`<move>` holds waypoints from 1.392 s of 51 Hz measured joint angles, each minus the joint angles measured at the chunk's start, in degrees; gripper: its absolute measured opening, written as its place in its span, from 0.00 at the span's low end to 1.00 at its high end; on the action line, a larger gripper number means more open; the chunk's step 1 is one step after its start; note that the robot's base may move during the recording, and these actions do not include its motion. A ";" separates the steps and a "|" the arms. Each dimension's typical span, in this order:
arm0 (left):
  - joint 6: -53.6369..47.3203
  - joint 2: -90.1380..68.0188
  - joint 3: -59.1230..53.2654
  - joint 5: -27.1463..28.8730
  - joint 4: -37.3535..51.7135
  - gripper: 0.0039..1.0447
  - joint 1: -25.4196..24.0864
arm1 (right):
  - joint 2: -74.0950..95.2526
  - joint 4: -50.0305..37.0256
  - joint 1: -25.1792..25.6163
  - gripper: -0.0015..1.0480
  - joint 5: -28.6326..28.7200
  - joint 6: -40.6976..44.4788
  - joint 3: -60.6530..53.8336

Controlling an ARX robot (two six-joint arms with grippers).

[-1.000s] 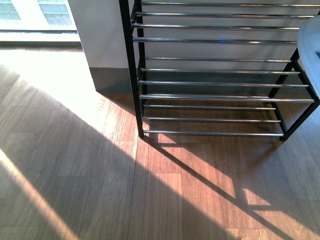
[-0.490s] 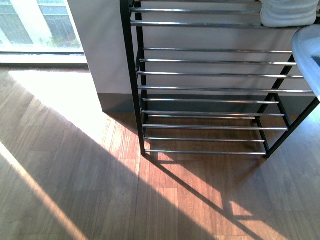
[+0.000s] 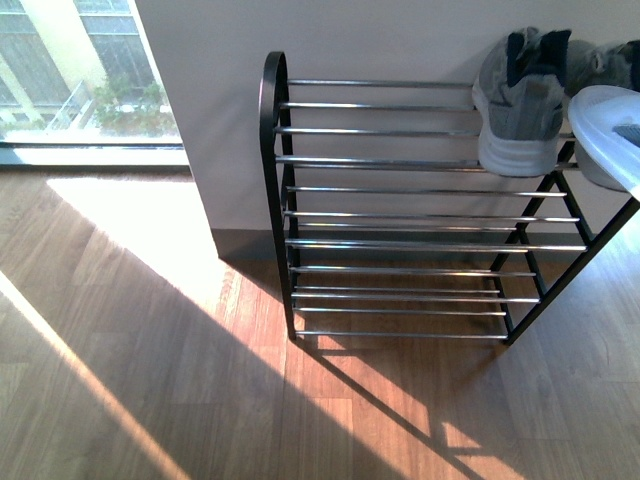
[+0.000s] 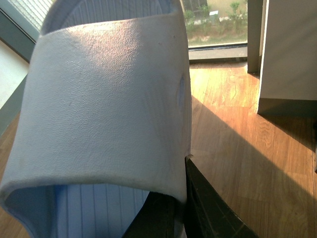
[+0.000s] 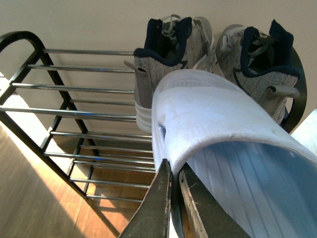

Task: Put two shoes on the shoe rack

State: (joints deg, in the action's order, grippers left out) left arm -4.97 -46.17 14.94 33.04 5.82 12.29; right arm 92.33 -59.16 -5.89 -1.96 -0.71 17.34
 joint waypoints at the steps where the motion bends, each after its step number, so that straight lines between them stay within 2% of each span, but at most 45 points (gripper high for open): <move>1: 0.00 0.00 0.00 0.00 0.00 0.01 0.00 | 0.00 -0.02 0.00 0.02 -0.04 0.02 0.00; 8: 0.00 0.02 0.02 0.02 0.00 0.01 0.00 | -0.02 -0.02 0.00 0.02 0.00 0.00 0.02; 11: 0.02 0.00 0.00 0.00 0.00 0.01 0.00 | 2.34 -8.81 0.26 0.02 6.91 -2.67 -0.61; 15: 0.02 0.00 0.00 0.00 0.00 0.01 0.00 | 2.49 -10.47 -1.95 0.02 7.58 -4.94 0.37; 22: 0.02 0.04 0.00 0.00 0.00 0.01 0.00 | 3.34 -2.27 -7.80 0.02 2.99 -9.44 6.84; 30: 0.04 0.04 0.00 -0.02 0.00 0.01 0.00 | 11.85 4.74 -16.90 0.02 -4.57 -13.46 20.81; 37: 0.04 0.04 0.00 0.00 0.00 0.01 0.00 | 20.11 10.01 -20.59 0.02 -10.21 -16.02 31.65; 48: 0.04 0.04 0.00 0.00 0.00 0.01 0.00 | 35.06 17.20 -21.99 0.02 -19.82 -18.18 50.23; 71: 0.04 0.04 0.00 0.00 0.00 0.01 0.00 | 53.42 29.83 -18.91 0.02 -25.73 -21.84 75.43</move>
State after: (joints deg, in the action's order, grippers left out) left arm -4.93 -46.13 14.94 33.04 5.82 12.29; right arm 145.75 -29.32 -24.80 -27.68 -22.55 92.77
